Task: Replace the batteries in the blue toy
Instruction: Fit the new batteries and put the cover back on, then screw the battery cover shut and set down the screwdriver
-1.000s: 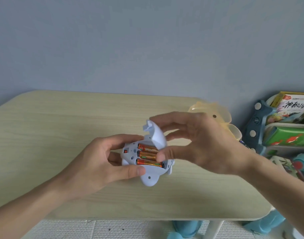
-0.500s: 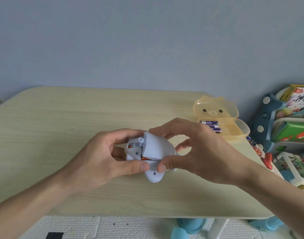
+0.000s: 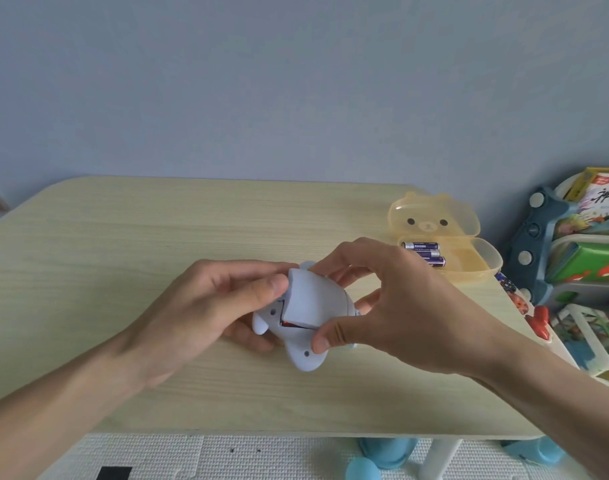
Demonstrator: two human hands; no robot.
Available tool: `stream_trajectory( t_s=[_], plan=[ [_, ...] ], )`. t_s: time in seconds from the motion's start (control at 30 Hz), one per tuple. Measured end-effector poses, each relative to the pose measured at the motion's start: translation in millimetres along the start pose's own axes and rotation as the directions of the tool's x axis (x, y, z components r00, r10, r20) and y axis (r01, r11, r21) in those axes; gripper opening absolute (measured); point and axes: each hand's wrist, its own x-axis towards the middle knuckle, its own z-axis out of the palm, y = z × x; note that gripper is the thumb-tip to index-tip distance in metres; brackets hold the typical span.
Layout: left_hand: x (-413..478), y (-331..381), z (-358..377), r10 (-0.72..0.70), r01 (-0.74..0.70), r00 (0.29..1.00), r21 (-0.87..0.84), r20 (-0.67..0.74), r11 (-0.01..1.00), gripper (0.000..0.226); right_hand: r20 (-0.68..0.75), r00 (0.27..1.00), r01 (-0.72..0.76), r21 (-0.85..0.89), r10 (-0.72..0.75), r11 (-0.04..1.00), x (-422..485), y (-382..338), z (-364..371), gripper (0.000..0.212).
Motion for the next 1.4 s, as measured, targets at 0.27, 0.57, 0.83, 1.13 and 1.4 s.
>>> stream_trajectory(
  t_s=[0.27, 0.57, 0.83, 1.13, 1.4],
  plan=[
    [0, -3, -2, -0.046, 0.045, 0.999, -0.066, -0.026, 0.997, 0.047, -0.018, 1.0, 0.001, -0.009, -0.001, 1.0, -2, 1, 4, 0.061],
    [-1, -9, -7, -0.025, 0.02, 0.996, 0.059, 0.088, 0.998, 0.076, -0.071, 0.996, 0.058, -0.038, -0.06, 0.998, -10, 5, -4, 0.066],
    [2, -13, 14, 0.072, -0.073, 0.997, 0.052, 0.021, 0.996, 0.063, 0.025, 0.988, -0.12, -0.517, 0.155, 0.848, -58, 38, -102, 0.04],
    [12, -9, 52, 0.146, -0.147, 0.989, 0.041, 0.035, 0.988, 0.064, -0.057, 0.993, -0.118, -0.479, 0.104, 0.87, -88, 82, -90, 0.009],
    [12, -3, 81, 0.263, -0.257, 0.964, 0.133, -0.034, 0.957, 0.061, -0.383, 0.922, 0.008, -0.113, -0.051, 0.994, -98, 62, -110, 0.01]
  ],
)
